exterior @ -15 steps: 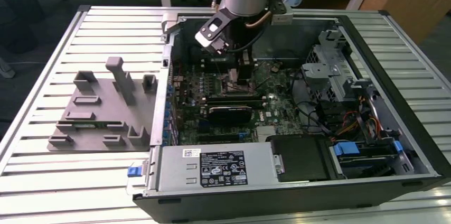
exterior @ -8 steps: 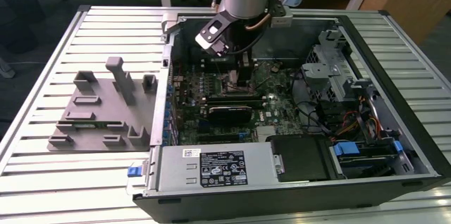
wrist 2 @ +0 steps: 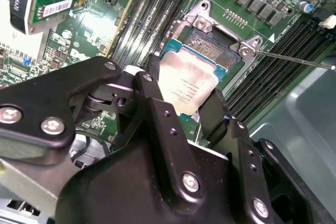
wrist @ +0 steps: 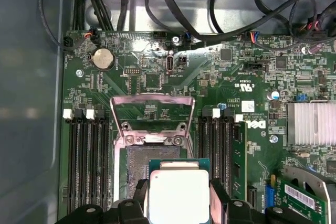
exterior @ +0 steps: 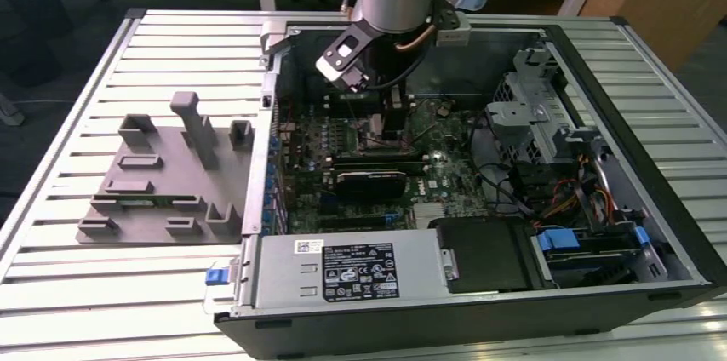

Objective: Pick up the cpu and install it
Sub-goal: 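Place the cpu into insertion slot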

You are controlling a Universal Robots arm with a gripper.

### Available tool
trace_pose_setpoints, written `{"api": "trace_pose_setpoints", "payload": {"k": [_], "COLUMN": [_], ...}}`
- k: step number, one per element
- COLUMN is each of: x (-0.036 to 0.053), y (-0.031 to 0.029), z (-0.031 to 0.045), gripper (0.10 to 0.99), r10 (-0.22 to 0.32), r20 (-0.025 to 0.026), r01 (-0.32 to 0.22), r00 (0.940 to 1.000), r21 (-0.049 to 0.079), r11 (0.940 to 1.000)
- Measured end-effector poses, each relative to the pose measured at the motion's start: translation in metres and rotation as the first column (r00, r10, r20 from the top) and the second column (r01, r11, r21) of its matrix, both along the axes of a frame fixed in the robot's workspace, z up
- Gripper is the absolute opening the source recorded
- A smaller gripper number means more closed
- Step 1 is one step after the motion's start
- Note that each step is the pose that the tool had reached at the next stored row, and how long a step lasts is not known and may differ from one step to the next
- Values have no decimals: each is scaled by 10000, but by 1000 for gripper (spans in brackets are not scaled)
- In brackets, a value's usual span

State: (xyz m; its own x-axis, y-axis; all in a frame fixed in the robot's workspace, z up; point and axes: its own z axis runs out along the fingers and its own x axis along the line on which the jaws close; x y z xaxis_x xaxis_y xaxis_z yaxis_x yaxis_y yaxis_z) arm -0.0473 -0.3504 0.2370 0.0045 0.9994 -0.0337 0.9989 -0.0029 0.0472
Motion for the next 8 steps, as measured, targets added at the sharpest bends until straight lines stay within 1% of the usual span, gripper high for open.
{"api": "trace_pose_setpoints", "payload": {"k": [4, 8], "x": [4, 10], "y": [25, 44], "z": [-16, -49], "gripper": [541, 541], "r10": [4, 8], "r20": [0, 0], "r01": [-4, -8], "r00": [10000, 10000], "r21": [-1, 0], "r11": [10000, 10000]}}
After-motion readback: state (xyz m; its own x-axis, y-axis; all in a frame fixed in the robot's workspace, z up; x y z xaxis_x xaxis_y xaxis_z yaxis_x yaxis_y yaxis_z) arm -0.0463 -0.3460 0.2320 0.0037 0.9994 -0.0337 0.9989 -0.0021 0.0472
